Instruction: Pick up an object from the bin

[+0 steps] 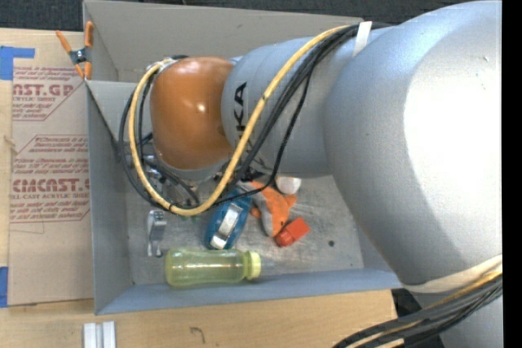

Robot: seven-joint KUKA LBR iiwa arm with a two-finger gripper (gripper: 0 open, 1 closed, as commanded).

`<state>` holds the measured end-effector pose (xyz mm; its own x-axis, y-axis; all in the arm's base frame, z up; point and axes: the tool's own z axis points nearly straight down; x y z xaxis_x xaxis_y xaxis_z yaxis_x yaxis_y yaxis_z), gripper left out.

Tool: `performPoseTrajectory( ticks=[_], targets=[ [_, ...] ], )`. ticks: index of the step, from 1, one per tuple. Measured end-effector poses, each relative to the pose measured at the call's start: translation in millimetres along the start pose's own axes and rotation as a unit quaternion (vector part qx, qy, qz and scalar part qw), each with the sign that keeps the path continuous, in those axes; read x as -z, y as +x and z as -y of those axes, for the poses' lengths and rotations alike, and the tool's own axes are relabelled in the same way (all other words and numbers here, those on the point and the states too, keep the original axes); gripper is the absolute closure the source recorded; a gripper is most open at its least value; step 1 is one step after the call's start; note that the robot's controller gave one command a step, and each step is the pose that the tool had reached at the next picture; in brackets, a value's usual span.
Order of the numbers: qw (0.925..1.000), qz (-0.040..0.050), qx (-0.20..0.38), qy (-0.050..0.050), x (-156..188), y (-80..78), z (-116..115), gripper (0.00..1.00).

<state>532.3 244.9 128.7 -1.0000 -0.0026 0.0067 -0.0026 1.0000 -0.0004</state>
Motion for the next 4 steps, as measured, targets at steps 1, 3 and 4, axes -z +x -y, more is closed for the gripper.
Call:
performPoseTrajectory(
  ticks=[1,3,4],
  targets=[
    [1.0000,0.0034,-0.001,-0.001,4.2,-2.4,0.8,0.00],
    [0.9712,0.0028,0.238,0.001,3.7,19.0,66.1,0.00],
    [0.9735,0.0091,0.229,-0.001,-27.5,16.8,76.9,0.00]
  ],
)
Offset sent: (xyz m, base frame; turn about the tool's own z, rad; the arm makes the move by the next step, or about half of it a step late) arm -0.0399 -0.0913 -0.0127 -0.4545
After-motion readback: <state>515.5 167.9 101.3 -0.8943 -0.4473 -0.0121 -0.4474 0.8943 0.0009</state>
